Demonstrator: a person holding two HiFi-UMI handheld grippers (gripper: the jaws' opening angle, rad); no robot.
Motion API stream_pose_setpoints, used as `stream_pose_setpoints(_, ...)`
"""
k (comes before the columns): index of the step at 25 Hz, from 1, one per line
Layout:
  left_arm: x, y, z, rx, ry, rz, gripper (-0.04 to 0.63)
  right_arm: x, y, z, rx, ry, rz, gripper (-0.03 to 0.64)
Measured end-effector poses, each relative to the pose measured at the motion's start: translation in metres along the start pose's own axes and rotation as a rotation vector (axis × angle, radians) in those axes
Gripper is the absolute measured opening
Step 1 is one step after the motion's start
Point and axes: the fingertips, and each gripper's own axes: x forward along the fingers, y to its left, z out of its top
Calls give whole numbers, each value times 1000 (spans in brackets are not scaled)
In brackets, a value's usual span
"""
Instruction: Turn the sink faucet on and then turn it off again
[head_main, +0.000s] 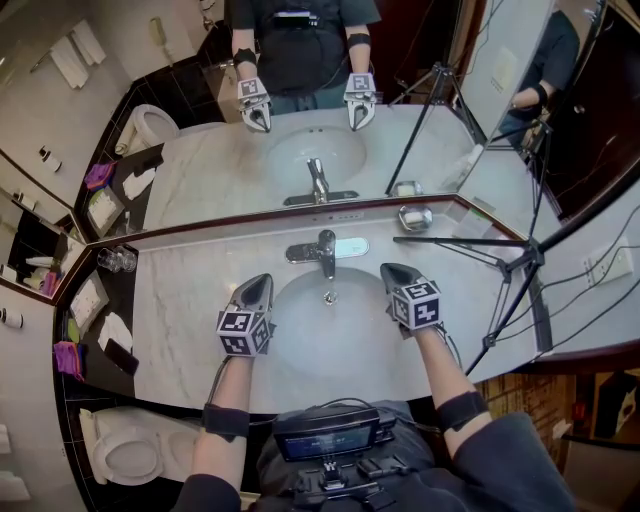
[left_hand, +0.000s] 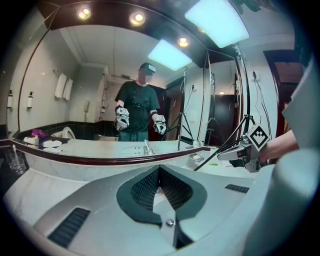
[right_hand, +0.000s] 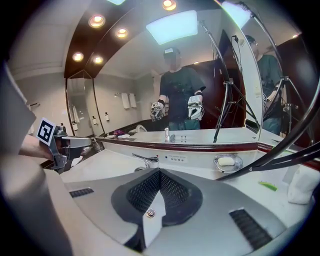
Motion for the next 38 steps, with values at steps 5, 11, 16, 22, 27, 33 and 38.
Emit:
stream_pose_setpoints(5,18,-12,-7,114,53,-52,124,2,-2,-2,7,1,3,18)
stream_pose_setpoints(11,51,-40,-6,325,131,-150,231,2,-8,-11,13,17,-2,18)
stream_pose_setpoints(16,80,-50,-21,461,187,-193,270,2,-12,-18,19,34,-9,19)
stream_pose_setpoints(22,114,-60,-41,754,257,-228,318,2,-22,-21,26,42,-20,18)
stream_pose_setpoints(27,143,-67,-51,988,300,-248,311,2,-33,-25,42,42,-29,19)
stream_pose_setpoints(33,166,-74,-61,1106,330,-279,276,2,-40,-34,66,48,-30,18)
stream_pose_setpoints(38,177,-75,-71,1123,353,-292,250,3,-45,-41,80,54,-35,20)
